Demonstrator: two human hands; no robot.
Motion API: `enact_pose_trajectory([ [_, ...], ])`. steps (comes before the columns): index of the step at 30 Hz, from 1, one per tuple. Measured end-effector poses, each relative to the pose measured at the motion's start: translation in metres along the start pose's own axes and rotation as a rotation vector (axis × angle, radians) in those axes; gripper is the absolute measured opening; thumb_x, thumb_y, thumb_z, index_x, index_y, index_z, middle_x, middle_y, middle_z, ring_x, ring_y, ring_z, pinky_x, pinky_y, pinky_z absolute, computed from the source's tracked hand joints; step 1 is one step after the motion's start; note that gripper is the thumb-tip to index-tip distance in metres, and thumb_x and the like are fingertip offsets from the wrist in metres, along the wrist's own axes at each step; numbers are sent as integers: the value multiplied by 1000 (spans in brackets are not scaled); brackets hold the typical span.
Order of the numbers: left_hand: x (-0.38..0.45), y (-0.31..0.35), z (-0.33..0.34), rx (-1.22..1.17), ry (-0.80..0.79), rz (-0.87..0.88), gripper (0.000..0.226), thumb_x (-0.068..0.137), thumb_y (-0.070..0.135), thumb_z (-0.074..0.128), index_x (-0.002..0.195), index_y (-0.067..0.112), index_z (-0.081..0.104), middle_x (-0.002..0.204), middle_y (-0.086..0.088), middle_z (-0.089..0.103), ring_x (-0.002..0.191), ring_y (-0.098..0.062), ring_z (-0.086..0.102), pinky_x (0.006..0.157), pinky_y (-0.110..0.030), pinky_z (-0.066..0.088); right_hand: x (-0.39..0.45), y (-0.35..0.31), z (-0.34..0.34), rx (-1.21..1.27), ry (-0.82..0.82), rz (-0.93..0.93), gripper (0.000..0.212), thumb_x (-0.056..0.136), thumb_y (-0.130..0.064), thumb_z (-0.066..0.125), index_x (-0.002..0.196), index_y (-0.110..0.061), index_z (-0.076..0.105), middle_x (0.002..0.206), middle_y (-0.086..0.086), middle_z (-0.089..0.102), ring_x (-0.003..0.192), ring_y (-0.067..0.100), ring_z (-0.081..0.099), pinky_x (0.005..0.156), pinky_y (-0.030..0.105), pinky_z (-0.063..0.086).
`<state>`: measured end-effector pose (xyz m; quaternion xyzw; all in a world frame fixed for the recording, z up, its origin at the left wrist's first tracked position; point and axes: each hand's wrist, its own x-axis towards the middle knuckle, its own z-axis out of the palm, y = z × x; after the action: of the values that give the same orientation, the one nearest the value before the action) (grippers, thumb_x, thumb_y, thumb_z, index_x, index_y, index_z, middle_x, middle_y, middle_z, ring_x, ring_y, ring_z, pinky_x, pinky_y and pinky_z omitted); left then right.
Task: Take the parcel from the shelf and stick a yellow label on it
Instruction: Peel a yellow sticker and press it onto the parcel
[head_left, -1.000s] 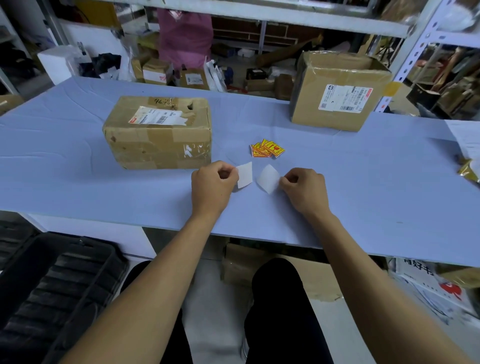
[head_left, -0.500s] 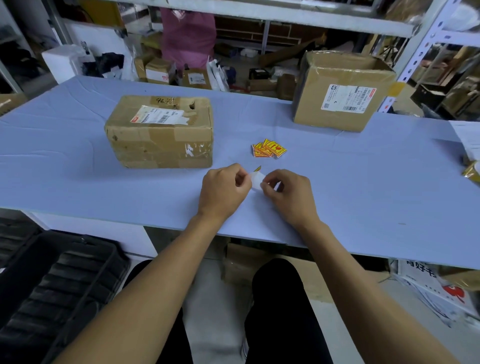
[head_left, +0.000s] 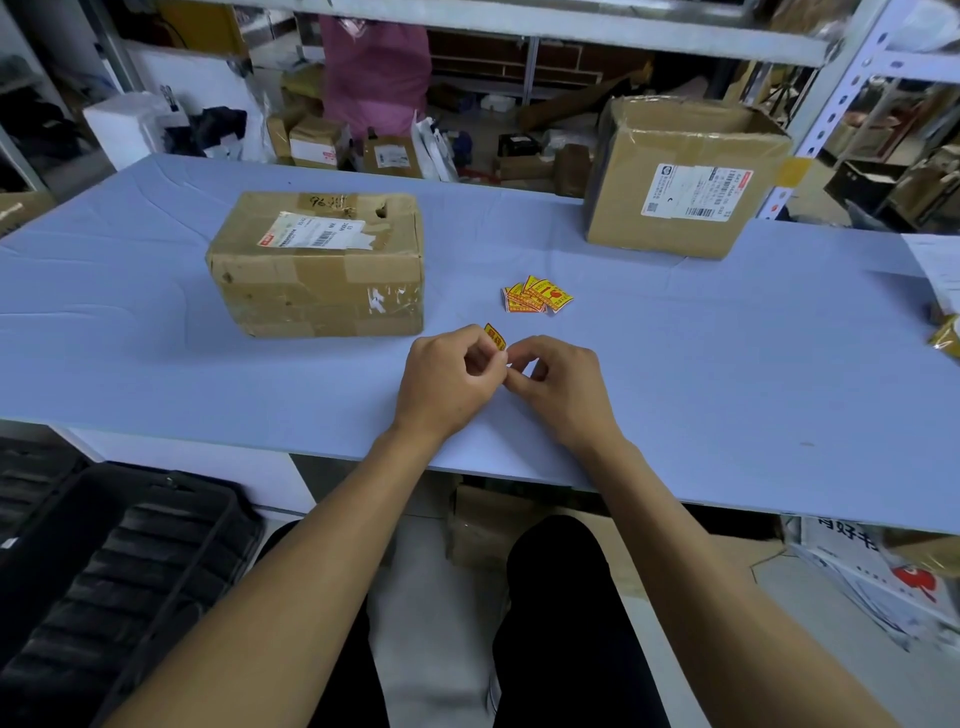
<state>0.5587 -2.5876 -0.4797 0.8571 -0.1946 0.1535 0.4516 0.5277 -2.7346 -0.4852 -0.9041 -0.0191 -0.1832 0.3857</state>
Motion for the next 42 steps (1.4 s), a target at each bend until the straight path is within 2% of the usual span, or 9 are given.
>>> enact_pose_trajectory([
  [3,-1,1,-2,-9,-18,8,10,82,22,71,75,14,72,64,3,70,54,-5,57,57,-8,41,0,-1,0,-15,-3,-1,2,85,-23,71,84,-22,73,78,-10,69,57,-3,54,57,11,37],
  [6,-1,1,0,6,-16,12,14,83,24,71,75,13,70,63,2,68,56,-11,58,58,-18,46,0,0,-2,55,8,45,9,86,-19,69,78,-22,72,69,-13,65,55,-1,53,54,11,35],
  [10,2,-4,-1,20,117,-44,13,87,21,68,84,9,63,74,-3,65,64,-21,58,61,-31,49,2,2,-4,165,48,127,11,87,-15,67,76,-17,70,67,-12,62,52,0,49,53,11,35],
  [13,4,-6,-2,6,108,-62,12,87,19,69,88,9,61,85,-1,61,67,-18,55,63,-30,47,2,2,-6,206,65,148,11,88,-15,67,77,-15,71,66,-11,62,51,0,47,51,11,34],
  [17,4,-8,1,-7,69,-75,8,87,15,68,83,9,64,81,-1,64,74,-19,59,67,-30,48,2,4,-7,221,69,161,13,88,-15,67,75,-18,70,66,-12,62,53,0,49,54,11,36],
  [23,5,-8,0,-21,52,-116,8,90,14,65,85,9,64,82,1,63,76,-17,58,60,-15,40,5,3,-7,233,87,190,12,88,-16,68,76,-17,72,68,-12,65,59,-1,53,57,9,38],
  [27,5,-5,-1,-44,39,-129,7,93,14,61,88,8,60,82,1,62,77,-19,57,64,-28,42,4,2,-7,243,94,179,14,88,-18,69,75,-23,69,67,-13,63,59,0,51,57,11,37],
  [33,5,-5,-4,-72,51,-138,8,95,14,59,92,7,59,84,0,62,80,-20,58,68,-33,47,4,-1,-4,224,92,121,13,91,-20,67,78,-20,68,68,-12,62,57,-2,50,55,10,36],
  [42,10,-18,-15,-152,160,-262,5,94,10,59,90,9,60,87,0,61,81,-15,55,69,-23,40,20,-14,22,208,81,93,10,92,-20,65,82,-19,68,73,-11,63,64,-4,54,58,9,39],
])
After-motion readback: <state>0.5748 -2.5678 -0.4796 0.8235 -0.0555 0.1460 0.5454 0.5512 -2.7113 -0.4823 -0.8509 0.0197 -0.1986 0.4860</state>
